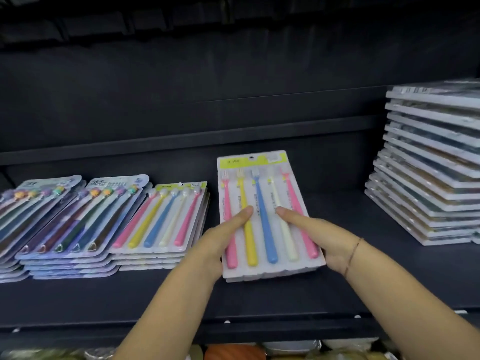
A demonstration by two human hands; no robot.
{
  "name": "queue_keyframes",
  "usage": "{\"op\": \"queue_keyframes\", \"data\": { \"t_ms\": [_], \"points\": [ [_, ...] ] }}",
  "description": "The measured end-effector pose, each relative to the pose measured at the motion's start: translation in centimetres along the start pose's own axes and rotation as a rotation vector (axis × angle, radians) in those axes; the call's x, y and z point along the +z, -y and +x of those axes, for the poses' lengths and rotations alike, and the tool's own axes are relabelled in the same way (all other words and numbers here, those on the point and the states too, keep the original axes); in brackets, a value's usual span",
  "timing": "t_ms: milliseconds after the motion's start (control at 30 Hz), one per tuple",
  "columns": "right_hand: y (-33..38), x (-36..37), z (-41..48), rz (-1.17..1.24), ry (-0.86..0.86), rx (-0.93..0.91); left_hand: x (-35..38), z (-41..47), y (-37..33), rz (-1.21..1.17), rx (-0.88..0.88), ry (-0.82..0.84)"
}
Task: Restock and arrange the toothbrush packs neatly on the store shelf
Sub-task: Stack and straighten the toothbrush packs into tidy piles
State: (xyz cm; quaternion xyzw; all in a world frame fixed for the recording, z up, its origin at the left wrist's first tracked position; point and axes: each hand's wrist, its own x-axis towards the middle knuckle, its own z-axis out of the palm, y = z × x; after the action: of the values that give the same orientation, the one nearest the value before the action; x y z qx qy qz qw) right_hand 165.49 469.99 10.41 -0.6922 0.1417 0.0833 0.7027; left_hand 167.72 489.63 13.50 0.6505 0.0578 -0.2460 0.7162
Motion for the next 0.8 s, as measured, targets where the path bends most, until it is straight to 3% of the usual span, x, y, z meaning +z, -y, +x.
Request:
{"op": "queue_keyframes", "data": {
  "t_ms": [167,300,500,800],
  "points": [
    [1.5,1.2,1.8,0.196,-0.055,0.111,-0.4,0.5,-1.8,-0.037,-0.111,-0.060],
    [1.8,2.4,3.0,0.180,-0.133,0.114,-1.2,0.5,-1.8,-0.101,-0.047,-0.133],
    [1.6,3.9,4.2,0.155,-0.116,0.101,-1.7,-2.6,2.2,-0.187,0.009,-0.213],
    [1.1,5.9,3.9,0.197,-0.040,-0.009,-4.2,-4.5,4.5,-0.030,0.100,-0.197]
  ]
}}
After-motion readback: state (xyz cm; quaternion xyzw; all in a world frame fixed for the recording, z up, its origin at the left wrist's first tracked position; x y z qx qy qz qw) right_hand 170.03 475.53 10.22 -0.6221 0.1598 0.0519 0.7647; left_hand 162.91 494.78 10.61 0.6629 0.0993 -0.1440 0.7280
